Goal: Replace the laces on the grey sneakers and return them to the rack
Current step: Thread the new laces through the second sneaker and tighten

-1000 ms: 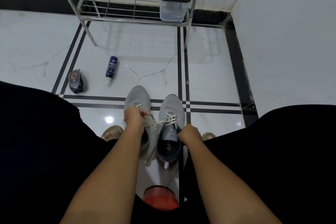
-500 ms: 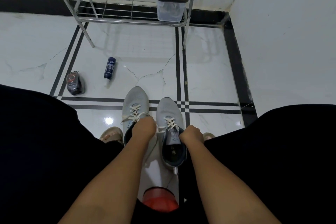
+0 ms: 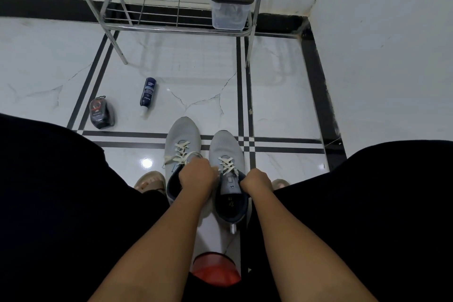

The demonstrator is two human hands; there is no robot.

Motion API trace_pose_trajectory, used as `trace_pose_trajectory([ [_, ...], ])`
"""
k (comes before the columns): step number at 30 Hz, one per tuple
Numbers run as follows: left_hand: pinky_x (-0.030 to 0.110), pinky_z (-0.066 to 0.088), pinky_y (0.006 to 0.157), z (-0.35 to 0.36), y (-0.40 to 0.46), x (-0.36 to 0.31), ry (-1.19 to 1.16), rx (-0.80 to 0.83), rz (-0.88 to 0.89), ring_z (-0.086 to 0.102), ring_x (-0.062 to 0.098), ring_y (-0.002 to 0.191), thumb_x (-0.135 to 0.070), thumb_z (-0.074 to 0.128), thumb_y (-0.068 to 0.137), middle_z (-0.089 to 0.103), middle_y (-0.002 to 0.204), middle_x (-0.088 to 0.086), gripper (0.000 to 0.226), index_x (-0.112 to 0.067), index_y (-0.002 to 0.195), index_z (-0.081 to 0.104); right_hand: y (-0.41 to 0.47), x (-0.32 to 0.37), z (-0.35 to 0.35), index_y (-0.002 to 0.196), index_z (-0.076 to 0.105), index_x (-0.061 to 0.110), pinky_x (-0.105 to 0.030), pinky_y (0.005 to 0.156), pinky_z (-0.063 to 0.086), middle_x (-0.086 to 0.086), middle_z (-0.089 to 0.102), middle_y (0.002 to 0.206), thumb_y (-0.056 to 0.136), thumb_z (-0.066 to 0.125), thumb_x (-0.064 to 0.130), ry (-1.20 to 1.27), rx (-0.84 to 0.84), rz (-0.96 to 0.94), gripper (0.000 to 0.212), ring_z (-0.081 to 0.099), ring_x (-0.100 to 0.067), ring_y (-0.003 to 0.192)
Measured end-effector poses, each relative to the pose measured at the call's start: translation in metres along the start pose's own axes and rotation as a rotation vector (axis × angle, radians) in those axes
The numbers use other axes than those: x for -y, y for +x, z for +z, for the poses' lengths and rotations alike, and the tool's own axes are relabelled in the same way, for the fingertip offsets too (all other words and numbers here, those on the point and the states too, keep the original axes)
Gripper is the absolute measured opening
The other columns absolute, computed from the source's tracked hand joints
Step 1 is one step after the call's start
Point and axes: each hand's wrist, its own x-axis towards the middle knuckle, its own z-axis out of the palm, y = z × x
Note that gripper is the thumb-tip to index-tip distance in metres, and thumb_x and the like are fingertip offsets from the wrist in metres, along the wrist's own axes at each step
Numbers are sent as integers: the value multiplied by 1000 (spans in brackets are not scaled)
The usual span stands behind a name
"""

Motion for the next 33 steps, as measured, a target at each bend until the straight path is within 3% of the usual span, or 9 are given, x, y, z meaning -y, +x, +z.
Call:
trace_pose_trajectory([
  [3, 42, 39, 92, -2, 4, -3, 230, -257, 128, 45, 28, 117, -33, 47, 94, 48, 126, 5, 27, -20, 110, 66, 0, 2, 0, 118, 58, 9, -31, 78, 47, -11, 60, 122, 92, 53, 18, -45, -4, -30, 27, 60, -28, 110],
  [7, 59, 4, 113, 15, 8, -1, 363, -29, 224, 6, 34, 146, -33, 46, 96, 27, 152, 8, 32, -24, 124, 60, 0, 2, 1, 119, 57, 10, -32, 79, 47, -11, 60, 122, 93, 51, 15, -111, -7, -66, 27, 59, -28, 110],
  [9, 62, -1, 114, 19, 8, -1, 272, 36, 174, 13, 33, 143, -35, 46, 95, 35, 146, 8, 33, -23, 121, 62, 0, 2, 1, 119, 57, 10, -32, 80, 46, -11, 59, 122, 93, 51, 16, -124, -6, -80, 28, 59, -28, 111],
  [12, 59, 3, 114, -2, 12, -11, 28, 101, -19, 35, 31, 131, -42, 47, 89, 53, 126, 5, 36, -22, 110, 69, 1, 2, 1, 118, 58, 9, -32, 80, 46, -11, 60, 121, 91, 52, 16, -125, 17, -77, 28, 59, -28, 110],
  [15, 49, 35, 103, -48, 15, -23, -444, 249, -93, 54, 30, 108, -39, 63, 75, 62, 94, 5, 31, -12, 89, 71, -2, 5, -4, 114, 58, 9, -33, 79, 47, -10, 61, 117, 89, 56, 23, -103, 67, -95, 29, 60, -29, 106],
  [20, 24, 35, 75, -111, -3, -32, -1161, 356, 10, 50, 11, 103, -23, 63, 88, 62, 110, -6, 22, -10, 104, 72, -12, 35, -42, 111, 64, 8, -30, 74, 46, -10, 65, 112, 90, 53, 28, 174, -3, -208, 31, 61, -27, 97],
  [26, 14, 33, 66, -120, -12, -37, -1276, 223, 99, 53, -4, 91, -16, 66, 87, 65, 88, -16, 8, -16, 90, 73, -55, 51, -102, 93, 70, 15, -37, 96, 45, -1, 66, 106, 85, 52, 7, 959, 304, -327, 21, 61, -18, 107],
  [29, 14, 33, 63, -116, -16, -39, -1282, 174, 92, 54, -5, 82, -16, 65, 88, 66, 76, -18, 7, -15, 89, 72, -63, 49, -98, 90, 70, 20, -38, 99, 40, 3, 65, 111, 88, 62, 25, 940, 352, -406, 10, 56, -16, 113],
  [33, 20, 38, 80, -114, -14, -35, -1399, 26, -61, 54, 12, 105, -14, 65, 88, 66, 104, -2, 14, -11, 100, 71, -59, 43, -96, 87, 67, 20, -37, 95, 39, 5, 68, 90, 95, 58, 31, 853, 297, -424, 17, 61, -13, 98],
])
